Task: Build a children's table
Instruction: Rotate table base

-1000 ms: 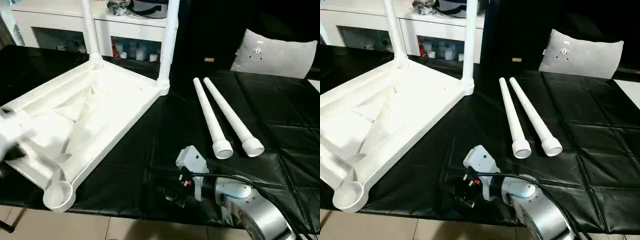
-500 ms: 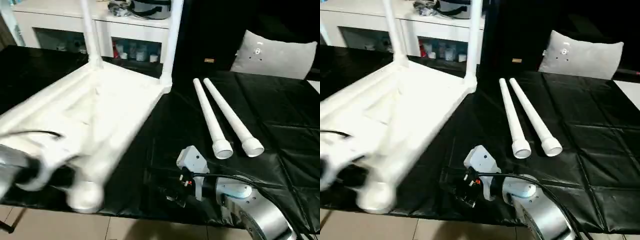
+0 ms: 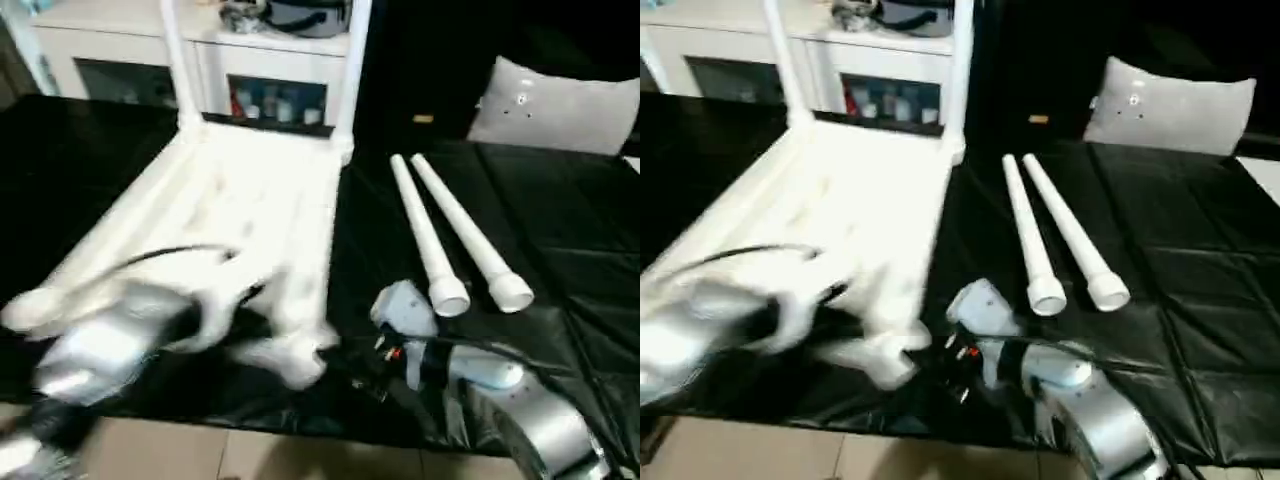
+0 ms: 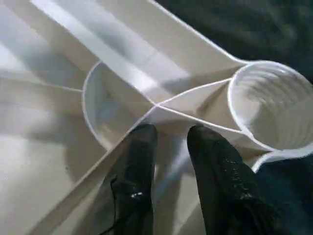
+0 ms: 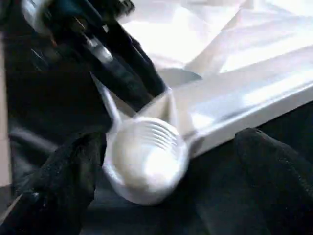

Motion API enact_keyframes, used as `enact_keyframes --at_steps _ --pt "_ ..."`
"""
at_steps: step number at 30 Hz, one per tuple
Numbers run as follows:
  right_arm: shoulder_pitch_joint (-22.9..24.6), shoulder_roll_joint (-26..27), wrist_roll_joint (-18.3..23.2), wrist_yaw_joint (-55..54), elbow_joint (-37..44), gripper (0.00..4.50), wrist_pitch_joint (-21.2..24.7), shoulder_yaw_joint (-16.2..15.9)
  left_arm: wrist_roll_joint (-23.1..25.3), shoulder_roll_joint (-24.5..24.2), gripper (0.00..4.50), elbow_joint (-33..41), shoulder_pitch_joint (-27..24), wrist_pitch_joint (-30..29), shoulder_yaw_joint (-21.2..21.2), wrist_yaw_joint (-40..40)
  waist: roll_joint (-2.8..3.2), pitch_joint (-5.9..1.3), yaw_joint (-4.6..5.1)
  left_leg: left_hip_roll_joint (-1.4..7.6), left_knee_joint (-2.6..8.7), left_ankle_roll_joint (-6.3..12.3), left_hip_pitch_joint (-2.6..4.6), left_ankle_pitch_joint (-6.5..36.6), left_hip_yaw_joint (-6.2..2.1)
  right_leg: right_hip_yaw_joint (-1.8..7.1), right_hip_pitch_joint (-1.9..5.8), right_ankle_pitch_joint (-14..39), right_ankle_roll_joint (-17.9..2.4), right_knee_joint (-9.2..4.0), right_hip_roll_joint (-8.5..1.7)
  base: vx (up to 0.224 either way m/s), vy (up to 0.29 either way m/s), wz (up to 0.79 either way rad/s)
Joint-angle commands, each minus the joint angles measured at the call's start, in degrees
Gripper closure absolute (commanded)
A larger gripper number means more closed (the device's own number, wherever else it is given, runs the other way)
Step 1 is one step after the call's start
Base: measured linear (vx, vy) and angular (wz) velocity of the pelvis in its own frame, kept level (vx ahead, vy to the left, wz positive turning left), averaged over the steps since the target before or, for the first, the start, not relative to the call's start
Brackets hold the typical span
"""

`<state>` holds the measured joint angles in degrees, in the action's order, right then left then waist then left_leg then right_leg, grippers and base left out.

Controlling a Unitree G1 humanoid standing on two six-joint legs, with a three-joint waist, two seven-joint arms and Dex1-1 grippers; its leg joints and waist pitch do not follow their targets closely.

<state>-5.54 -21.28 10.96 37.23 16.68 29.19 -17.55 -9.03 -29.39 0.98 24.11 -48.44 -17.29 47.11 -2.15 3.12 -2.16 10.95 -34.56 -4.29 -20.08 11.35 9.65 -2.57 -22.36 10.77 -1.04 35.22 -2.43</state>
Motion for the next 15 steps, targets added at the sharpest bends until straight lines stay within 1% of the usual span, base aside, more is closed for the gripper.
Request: enact_keyframes --at_steps 1,2,3,4,5,6,7,8,10,11,13,14,15 --pt "-0.4 -0.8 0.4 -0.5 -0.6 0.0 -0.3 1.8 2.2 0.8 3.2 -3.1 2.2 4.1 0.1 -2.6 1.03 -3.15 -0.02 1.54 4.3 -1.06 -0.04 14.2 -1.02 2.67 2.33 21.5 -6.1 -5.36 -4.45 0.0 0.0 0.0" --pt "-0.4 -0.8 0.4 -0.5 -0.6 0.0 -0.3 1.9 2.3 0.8 3.2 -3.2 2.2 4.2 0.1 -2.7 1.02 -3.24 0.12 1.46 4.16 -0.79 -0.08 14.0 -1.02 2.63 2.37 21.5 -5.7 -5.5 -4.38 0.0 0.0 0.0" --pt "-0.4 -1.0 0.5 -0.5 -0.5 0.0 -0.2 2.1 2.3 1.5 3.2 -3.9 2.6 5.1 0.8 -3.5 1.04 -3.36 0.19 1.53 4.05 -0.53 -0.1 13.1 -0.98 2.74 2.38 20.2 -6.2 -5.38 -4.46 0.0 0.0 0.0" --pt "-0.3 -1.1 0.6 -0.6 -0.3 0.0 0.0 2.4 1.8 2.0 3.2 -4.0 2.7 5.1 2.1 -4.1 1.25 -3.37 0.15 1.55 4.03 -0.48 -0.13 12.6 -0.99 2.75 2.41 19.3 -6.5 -5.23 -4.46 0.0 0.0 0.0" --pt "-0.3 -1.2 0.6 -0.7 -0.2 0.0 0.0 2.6 1.6 1.9 3.2 -3.8 2.7 5.8 2.4 -3.9 1.27 -3.4 0.2 1.65 4.02 -0.46 -0.07 12.1 -0.94 2.72 2.37 17.6 -7.3 -5.07 -4.36 0.0 0.0 0.0" --pt "-0.2 -1.2 0.7 -1.1 0.1 0.0 0.3 3.3 0.6 1.3 3.2 -2.6 2.3 7.2 3.6 -2.9 1.26 -3.49 0.14 1.67 3.98 -0.35 -0.08 11.6 -0.9 2.75 2.47 16.1 -7.9 -4.94 -4.38 0.0 0.0 0.0" --pt "-0.2 -1.1 0.7 -1.1 0.1 0.0 0.3 3.3 0.5 1.2 3.02 -2.5 2.3 7.4 3.7 -2.8 1.27 -3.57 0.12 1.67 3.94 -0.32 -0.1 11.1 -0.88 2.79 2.51 14.8 -8.4 -4.76 -4.36 0.0 0.0 0.0" --pt "-0.3 -0.5 1.2 -2.0 0.5 0.0 1.1 4.6 -0.3 0.3 3.02 -0.9 1.5 9.8 4.9 -1.3 1.34 -3.64 0.05 1.76 3.98 -0.16 -0.18 10.2 -0.9 2.77 2.57 12.4 -9.1 -4.49 -4.35 0.0 0.0 0.0" --pt "-1.3 1.1 1.9 -4.1 0.7 0.0 2.9 6.2 -2.0 -0.2 2.82 1.4 0.4 9.7 6.5 0.0 1.31 -3.64 0.09 1.77 3.95 -0.14 -0.22 9.6 -0.79 2.74 2.56 10.7 -9.9 -4.31 -4.32 0.0 0.0 0.0" --pt "-1.8 1.8 2.1 -5.1 0.6 0.0 3.8 6.8 -2.8 -0.5 2.74 2.4 -0.1 9.9 7.0 0.7 1.28 -3.57 0.18 1.72 3.98 -0.21 -0.23 9.6 -0.8 2.7 2.56 10.7 -10.1 -4.24 -4.28 0.0 0.0 0.0" --pt "-4.4 3.8 0.8 -9.3 -1.2 0.0 7.0 8.2 -5.0 -0.4 2.55 5.3 -1.4 9.6 8.9 0.9 1.5 -3.3 0.31 1.79 4.13 -1.06 0.11 11.2 -0.72 2.64 2.18 13.8 -10.1 -4.37 -4.24 0.0 0.0 0.0" --pt "-5.1 4.3 0.5 -10.5 -1.8 0.0 7.9 8.6 -5.2 -0.4 2.55 5.8 -1.6 9.3 9.1 0.8 1.47 -3.24 0.39 1.76 4.16 -1.27 0.18 11.9 -0.68 2.65 2.1 14.7 -9.9 -4.43 -4.21 0.0 0.0 0.0" --pt "-7.3 5.5 -0.1 -13.2 -3.6 0.0 9.9 9.8 -6.1 -0.5 2.29 7.5 -2.2 8.7 9.7 1.0 1.55 -3.21 0.37 1.76 4.19 -1.51 0.27 12.3 -0.7 2.67 2.02 15.5 -9.7 -4.47 -4.24 0.0 0.0 0.0"
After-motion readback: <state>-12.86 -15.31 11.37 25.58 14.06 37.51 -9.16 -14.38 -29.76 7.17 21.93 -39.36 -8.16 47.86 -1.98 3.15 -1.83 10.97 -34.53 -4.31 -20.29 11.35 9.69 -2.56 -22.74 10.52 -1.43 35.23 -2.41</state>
